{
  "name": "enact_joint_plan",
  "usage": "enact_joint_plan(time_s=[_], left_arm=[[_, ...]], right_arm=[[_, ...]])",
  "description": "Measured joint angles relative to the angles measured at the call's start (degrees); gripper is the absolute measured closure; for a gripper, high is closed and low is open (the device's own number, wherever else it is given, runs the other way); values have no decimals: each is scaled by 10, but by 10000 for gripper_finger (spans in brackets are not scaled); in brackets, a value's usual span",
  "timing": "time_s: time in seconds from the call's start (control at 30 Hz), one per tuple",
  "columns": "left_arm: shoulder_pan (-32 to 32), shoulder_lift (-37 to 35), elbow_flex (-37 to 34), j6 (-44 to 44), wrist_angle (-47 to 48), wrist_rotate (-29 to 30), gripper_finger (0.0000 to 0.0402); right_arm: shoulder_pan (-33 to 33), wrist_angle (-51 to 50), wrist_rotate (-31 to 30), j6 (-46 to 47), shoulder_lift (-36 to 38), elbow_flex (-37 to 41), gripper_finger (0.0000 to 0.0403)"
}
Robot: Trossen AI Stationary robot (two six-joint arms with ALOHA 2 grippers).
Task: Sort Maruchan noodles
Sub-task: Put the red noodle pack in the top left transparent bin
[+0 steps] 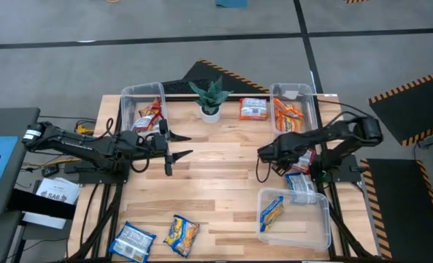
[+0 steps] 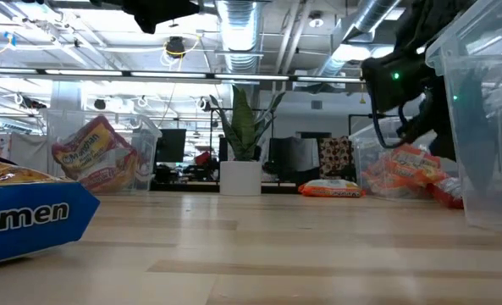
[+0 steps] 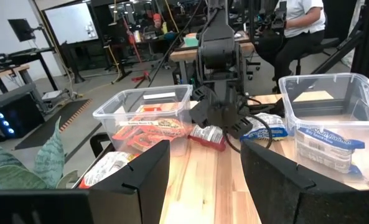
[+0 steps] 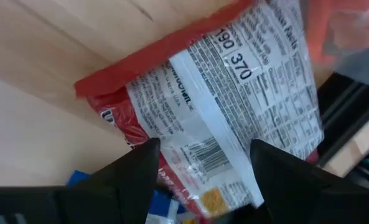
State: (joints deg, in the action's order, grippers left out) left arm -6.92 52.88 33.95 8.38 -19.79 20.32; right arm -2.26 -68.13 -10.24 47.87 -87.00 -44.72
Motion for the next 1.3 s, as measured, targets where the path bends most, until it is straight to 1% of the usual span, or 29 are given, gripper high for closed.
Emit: enact_joint_plan(time_s=[0.13,0.23,0.33,0.5,0.53,0.57,0.63,0.7,0.73,0.8,0.87,0.93,1.03,1.17,1.23,1.3], left_arm=[[0,0,0,0,3,0,214],[0,0,0,0,3,0,214],[0,0,0,0,3,0,214],[0,-2,1,0,2,-1,214],[0,-3,1,0,3,-1,214],[0,-7,1,0,7,-1,214],[-2,-13,1,0,1,-1,214],[-2,-30,1,-1,16,-1,214],[-3,-37,1,-1,11,-1,214],[-7,-63,1,-2,28,-1,214],[-12,-88,1,-6,34,0,214],[-17,-114,1,-10,54,-1,214],[-25,-147,1,-17,75,0,214],[-35,-171,1,-22,98,0,214],[-39,-176,1,-21,102,-1,214],[-43,-177,1,-19,101,0,214]], right_arm=[[0,13,9,-17,-37,-1,133],[1,35,16,-37,-55,1,163],[8,43,21,-57,-61,0,223],[33,28,16,-65,-66,-15,356],[39,24,16,-65,-66,-22,379],[44,25,15,-65,-66,-30,389],[57,42,11,-65,-59,-51,390],[69,55,-1,-76,-60,-80,391],[75,55,-10,-85,-58,-94,394],[87,67,-29,-106,-52,-128,396],[95,101,-48,-138,-47,-158,396],[102,154,-57,-181,-37,-188,396],[105,291,-58,-269,-20,-206,396],[86,505,-12,-393,-16,-208,396],[68,619,9,-441,-32,-209,397],[47,701,31,-486,-46,-208,397]])
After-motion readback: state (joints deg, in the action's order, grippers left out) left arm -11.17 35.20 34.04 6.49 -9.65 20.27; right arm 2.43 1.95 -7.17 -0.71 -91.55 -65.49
